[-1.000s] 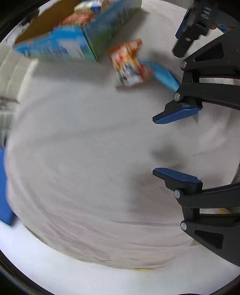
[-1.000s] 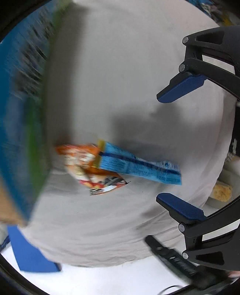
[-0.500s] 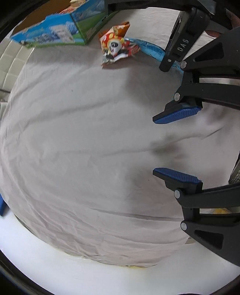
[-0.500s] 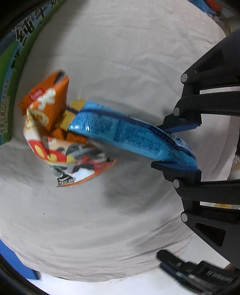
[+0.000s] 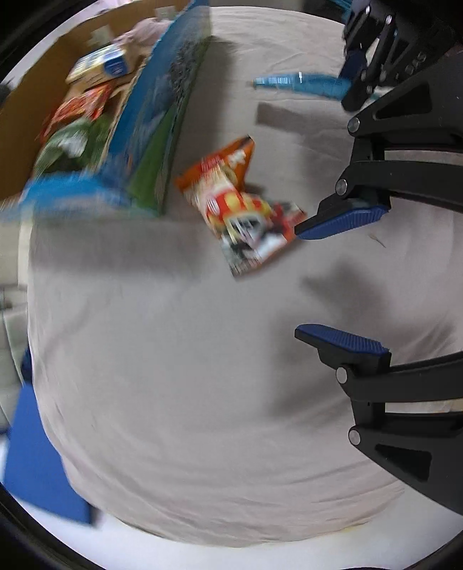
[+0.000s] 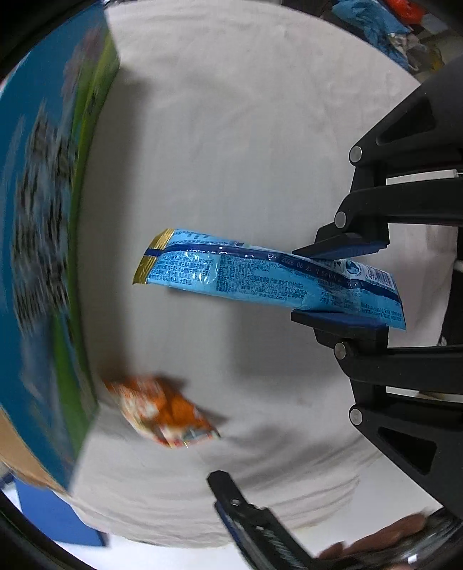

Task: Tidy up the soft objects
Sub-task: 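Grasp the orange snack packet with left tool while right tool holds the blue packet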

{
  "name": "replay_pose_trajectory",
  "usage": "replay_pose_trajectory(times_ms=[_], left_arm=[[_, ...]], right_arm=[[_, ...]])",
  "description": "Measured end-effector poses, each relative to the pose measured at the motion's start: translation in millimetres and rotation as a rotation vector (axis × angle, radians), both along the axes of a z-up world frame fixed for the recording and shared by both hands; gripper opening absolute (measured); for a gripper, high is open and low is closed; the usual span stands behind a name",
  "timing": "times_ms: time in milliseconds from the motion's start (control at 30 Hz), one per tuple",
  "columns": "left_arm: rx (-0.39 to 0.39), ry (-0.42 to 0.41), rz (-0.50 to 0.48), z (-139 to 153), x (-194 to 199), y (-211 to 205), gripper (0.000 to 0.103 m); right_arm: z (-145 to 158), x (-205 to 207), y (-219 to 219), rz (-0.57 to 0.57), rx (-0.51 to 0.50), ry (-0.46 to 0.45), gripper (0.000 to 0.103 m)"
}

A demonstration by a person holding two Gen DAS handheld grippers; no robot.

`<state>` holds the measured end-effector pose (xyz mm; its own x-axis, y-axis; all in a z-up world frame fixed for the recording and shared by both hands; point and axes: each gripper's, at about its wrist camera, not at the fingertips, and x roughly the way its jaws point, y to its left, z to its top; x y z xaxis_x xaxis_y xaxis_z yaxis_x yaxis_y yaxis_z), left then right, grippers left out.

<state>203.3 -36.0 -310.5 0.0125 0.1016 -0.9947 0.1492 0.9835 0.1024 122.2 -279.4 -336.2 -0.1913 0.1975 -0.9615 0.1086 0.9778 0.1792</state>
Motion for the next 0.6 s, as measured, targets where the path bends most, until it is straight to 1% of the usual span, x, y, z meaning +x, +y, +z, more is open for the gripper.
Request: replay_pose_trajectory(times_ms=[67, 167, 200, 267, 300, 333, 400, 433, 467, 533, 600], left_arm=[[-0.009, 0.02, -0.051, -8.4, 8.8, -15.1, 0.047], [0.012, 0.063, -0.144, -28.0, 23.1, -39.9, 0.047], [0.015, 0.08, -0.161, -34.2, 26.4, -44.2, 0.047], [0.045, 0.14, -0.207, -53.0, 31.5, -57.6, 0.047], [0.04, 0.159, -0.223, -60.4, 33.0, -62.4, 0.047], [0.043, 0.159, -0.23, -65.5, 33.7, -66.3, 0.047], [0.028, 0.115, -0.218, -63.5, 34.3, -69.0, 0.046], [0.019, 0.119, -0.206, -62.7, 33.2, -69.7, 0.037], [0.005, 0.122, -0.188, -61.6, 31.0, -65.8, 0.034], [-0.065, 0.131, -0.131, -55.7, 23.5, -63.0, 0.032], [-0.108, 0.141, -0.085, -51.6, 14.3, -57.6, 0.03]], right_arm=[[0.0, -3.0, -13.5, -0.011, -0.022, -0.007, 0.028], [-3.2, -3.4, -27.0, -0.023, -0.04, -0.007, 0.028], [-4.6, -4.8, -30.3, -0.03, -0.044, -0.006, 0.028], [-9.7, -6.2, -35.5, -0.039, -0.05, 0.0, 0.028], [-11.5, -6.7, -40.0, -0.042, -0.053, 0.003, 0.028], [-15.5, -0.3, -44.5, -0.044, -0.055, 0.007, 0.028], [-22.4, -1.2, -48.9, -0.055, -0.056, 0.013, 0.028], [-26.1, -2.9, -51.7, -0.06, -0.051, 0.022, 0.028], [-25.8, -1.5, -60.7, -0.064, -0.043, 0.026, 0.028], [-31.2, -5.5, -62.4, -0.064, -0.032, 0.035, 0.028], [-36.8, -8.2, -65.1, -0.059, -0.026, 0.038, 0.028]])
